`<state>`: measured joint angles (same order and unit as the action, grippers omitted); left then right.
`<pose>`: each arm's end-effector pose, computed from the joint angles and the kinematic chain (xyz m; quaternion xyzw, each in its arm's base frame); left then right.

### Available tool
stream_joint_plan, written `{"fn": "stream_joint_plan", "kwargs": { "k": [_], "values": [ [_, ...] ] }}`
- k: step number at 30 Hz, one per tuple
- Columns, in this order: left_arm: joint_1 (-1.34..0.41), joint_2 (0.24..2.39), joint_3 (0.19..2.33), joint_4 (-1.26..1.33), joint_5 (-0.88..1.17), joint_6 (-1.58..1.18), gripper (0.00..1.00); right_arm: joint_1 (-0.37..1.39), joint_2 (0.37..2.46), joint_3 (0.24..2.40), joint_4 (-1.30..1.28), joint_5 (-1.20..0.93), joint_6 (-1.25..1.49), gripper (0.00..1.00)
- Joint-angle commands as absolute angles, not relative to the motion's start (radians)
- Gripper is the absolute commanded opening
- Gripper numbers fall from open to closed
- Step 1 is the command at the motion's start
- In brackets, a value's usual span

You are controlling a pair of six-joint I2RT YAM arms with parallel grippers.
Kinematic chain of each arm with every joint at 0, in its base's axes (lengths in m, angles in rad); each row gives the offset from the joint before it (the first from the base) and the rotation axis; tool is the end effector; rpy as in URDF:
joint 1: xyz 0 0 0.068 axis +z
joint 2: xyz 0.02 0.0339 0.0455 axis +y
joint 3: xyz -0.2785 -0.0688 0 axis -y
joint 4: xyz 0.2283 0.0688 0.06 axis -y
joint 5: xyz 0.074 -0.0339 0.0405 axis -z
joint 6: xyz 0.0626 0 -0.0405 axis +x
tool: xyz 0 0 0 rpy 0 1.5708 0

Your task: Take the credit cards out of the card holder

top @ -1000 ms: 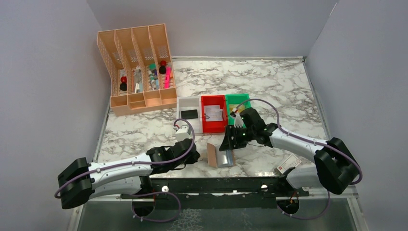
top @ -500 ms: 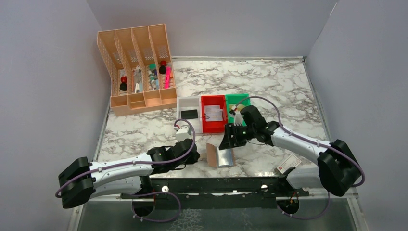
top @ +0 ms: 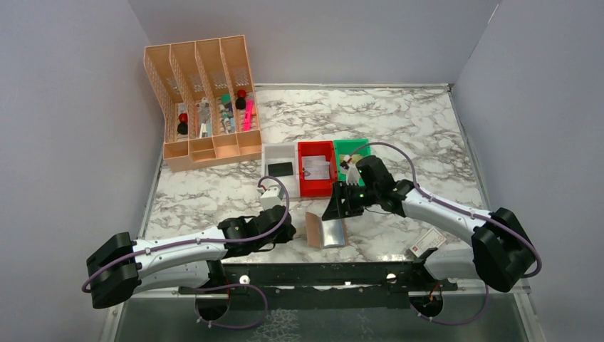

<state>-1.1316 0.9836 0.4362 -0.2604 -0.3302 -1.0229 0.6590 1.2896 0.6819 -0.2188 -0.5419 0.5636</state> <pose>0.0966 -0.1579 0.1815 -0.0114 0.9175 -0.2512 0.3083 0.1786 0.1791 0.2061 -0.1400 0.8919 0.4053 0.1438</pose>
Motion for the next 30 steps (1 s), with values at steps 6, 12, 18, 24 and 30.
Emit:
{"fn": "stream_joint_plan", "kwargs": {
  "k": [6, 12, 18, 24, 30],
  "values": [
    [-1.13, 0.95, 0.436, -0.246, -0.345, -1.02, 0.0, 0.658, 1.349, 0.616, -0.219, -0.516, 0.576, 0.64],
    [-1.13, 0.959, 0.44, -0.246, -0.341, -1.017, 0.0, 0.658, 1.4, 0.607, -0.179, -0.554, 0.577, 0.64],
    [-1.129, 0.965, 0.441, -0.246, -0.337, -1.02, 0.0, 0.658, 1.394, 0.615, -0.155, -0.598, 0.572, 0.62],
    [-1.13, 0.98, 0.442, -0.233, -0.332, -1.016, 0.0, 0.66, 1.393, 0.629, -0.164, -0.621, 0.571, 0.61],
    [-1.129, 0.997, 0.447, -0.231, -0.323, -1.008, 0.0, 0.66, 1.426, 0.615, -0.131, -0.644, 0.589, 0.62]
  ]
}}
